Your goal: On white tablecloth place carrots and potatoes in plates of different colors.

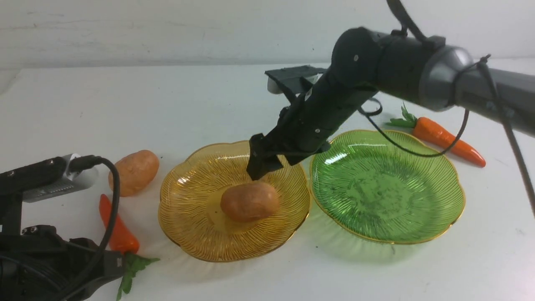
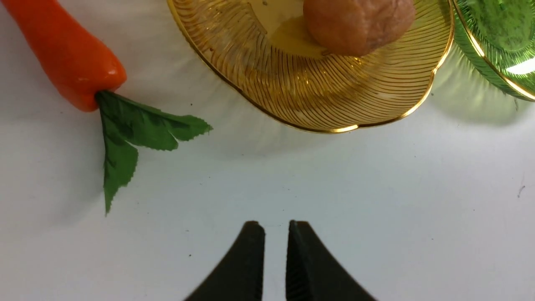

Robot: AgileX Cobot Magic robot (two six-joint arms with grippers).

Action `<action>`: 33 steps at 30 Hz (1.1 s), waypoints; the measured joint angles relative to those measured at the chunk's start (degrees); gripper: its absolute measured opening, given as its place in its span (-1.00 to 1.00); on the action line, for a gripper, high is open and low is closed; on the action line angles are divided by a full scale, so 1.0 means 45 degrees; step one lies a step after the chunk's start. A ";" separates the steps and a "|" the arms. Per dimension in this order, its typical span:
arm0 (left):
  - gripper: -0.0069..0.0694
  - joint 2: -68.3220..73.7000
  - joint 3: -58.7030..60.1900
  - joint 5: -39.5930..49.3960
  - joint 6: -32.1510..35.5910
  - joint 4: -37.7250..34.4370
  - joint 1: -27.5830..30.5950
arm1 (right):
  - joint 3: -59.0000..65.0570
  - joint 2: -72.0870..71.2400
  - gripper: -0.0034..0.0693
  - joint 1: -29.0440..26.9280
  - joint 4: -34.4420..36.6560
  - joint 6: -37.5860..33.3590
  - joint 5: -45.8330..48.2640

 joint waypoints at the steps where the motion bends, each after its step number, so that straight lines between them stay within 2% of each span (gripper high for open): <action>1: -0.63 0.0000 0.0000 -0.0048 0.0000 0.0000 0.0000 | 0.0000 0.0232 0.06 -0.0032 0.0129 0.0000 -0.0065; 3: -0.63 0.0000 0.0000 -0.0289 0.0000 0.0000 0.0000 | 0.0000 0.0603 0.32 -0.0032 0.0408 0.0000 -0.0211; 7: -0.63 0.0000 0.0000 -0.0336 0.0000 0.0000 0.0000 | 0.0000 0.1065 0.51 -0.0032 0.0522 0.0000 -0.0310; 9: -0.63 0.0000 0.0000 -0.0365 0.0000 0.0000 0.0000 | 0.0000 0.1207 0.43 -0.0032 0.0509 0.0028 -0.0310; 10: -0.63 0.0000 0.0000 -0.0428 0.0000 0.0000 0.0000 | 0.0000 0.1221 0.29 -0.0032 0.0482 0.0091 -0.0265; 12: -0.63 0.0000 0.0000 -0.0527 0.0000 0.0000 0.0000 | -0.0293 0.1221 -0.19 -0.0032 0.0448 0.0263 0.0111; 13: -0.63 0.0000 0.0000 -0.0539 0.0000 0.0000 0.0000 | -0.0539 0.1221 -0.37 -0.0032 0.0408 0.0324 0.0184; 16: -0.63 0.0000 0.0000 -0.0549 0.0000 0.0000 0.0000 | -0.1134 0.0722 -0.35 -0.0032 0.0302 0.0565 0.0230; 19: -0.63 0.0000 0.0000 -0.0566 0.0000 0.0012 0.0000 | -0.0976 -0.1458 -0.35 -0.0032 0.0886 0.1507 0.0250; 24: -0.63 0.0000 0.0000 -0.0722 0.0000 0.0011 0.0000 | 0.2234 -0.5100 -0.35 0.0462 0.3212 0.1661 0.0271; 29: -0.60 0.0000 0.0000 -0.0884 0.0000 0.0011 0.0000 | 0.6806 -0.5146 -0.34 0.2403 0.2865 0.1235 0.0292; 31: -0.54 0.0000 0.0000 -0.0936 0.0000 0.0100 0.0000 | 0.7324 -0.4774 -0.22 0.3020 0.2408 0.1184 0.0190; 33: -0.46 0.0000 0.0000 -0.1112 0.0000 0.0291 0.0000 | 0.7389 -0.4393 0.08 0.3509 0.2070 0.1184 -0.0110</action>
